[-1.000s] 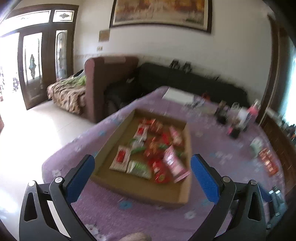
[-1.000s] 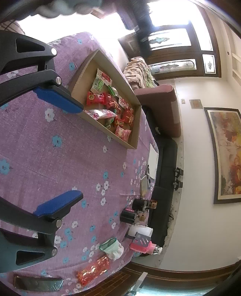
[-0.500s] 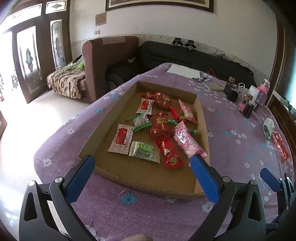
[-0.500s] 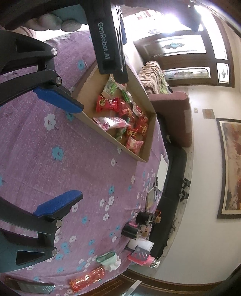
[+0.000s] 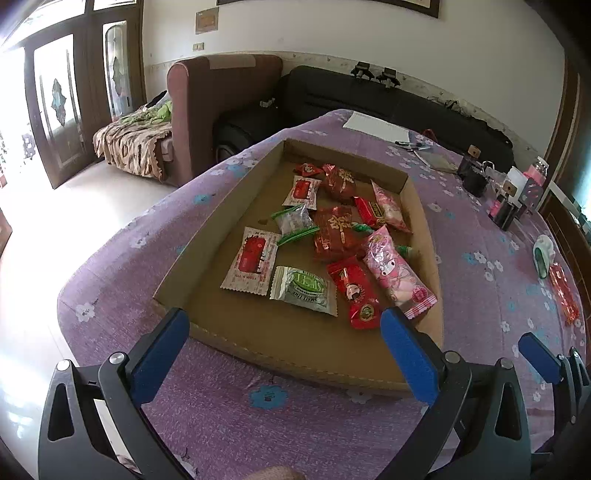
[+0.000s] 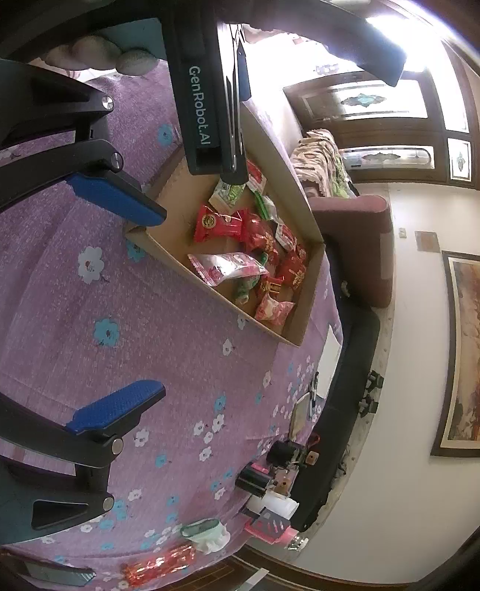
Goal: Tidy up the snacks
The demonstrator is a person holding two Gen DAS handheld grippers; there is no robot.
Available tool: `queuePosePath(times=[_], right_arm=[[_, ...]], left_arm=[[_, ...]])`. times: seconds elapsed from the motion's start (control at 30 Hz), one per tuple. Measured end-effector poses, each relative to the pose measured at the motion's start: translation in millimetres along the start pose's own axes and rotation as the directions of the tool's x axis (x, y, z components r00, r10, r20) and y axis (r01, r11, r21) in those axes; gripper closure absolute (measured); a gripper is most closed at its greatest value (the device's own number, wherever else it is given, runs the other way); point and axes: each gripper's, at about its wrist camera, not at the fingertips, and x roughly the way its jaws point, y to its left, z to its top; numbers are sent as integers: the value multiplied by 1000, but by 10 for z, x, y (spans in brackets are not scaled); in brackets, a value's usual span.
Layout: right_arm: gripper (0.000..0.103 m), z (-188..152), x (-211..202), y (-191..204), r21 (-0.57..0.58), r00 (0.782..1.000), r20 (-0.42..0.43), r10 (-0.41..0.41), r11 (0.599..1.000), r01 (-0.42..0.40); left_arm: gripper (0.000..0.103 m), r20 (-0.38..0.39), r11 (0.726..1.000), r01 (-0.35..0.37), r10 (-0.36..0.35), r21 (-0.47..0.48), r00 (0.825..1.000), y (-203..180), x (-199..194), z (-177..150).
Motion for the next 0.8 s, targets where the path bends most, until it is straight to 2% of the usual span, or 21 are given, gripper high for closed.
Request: queuePosePath(times=[0.8], right_arm=[[16,-26,38,-13,12,1000,-9,10,1000,-10]], left_arm=[[0,-33,1000,9,-9,-1,999,-11,64,-49]])
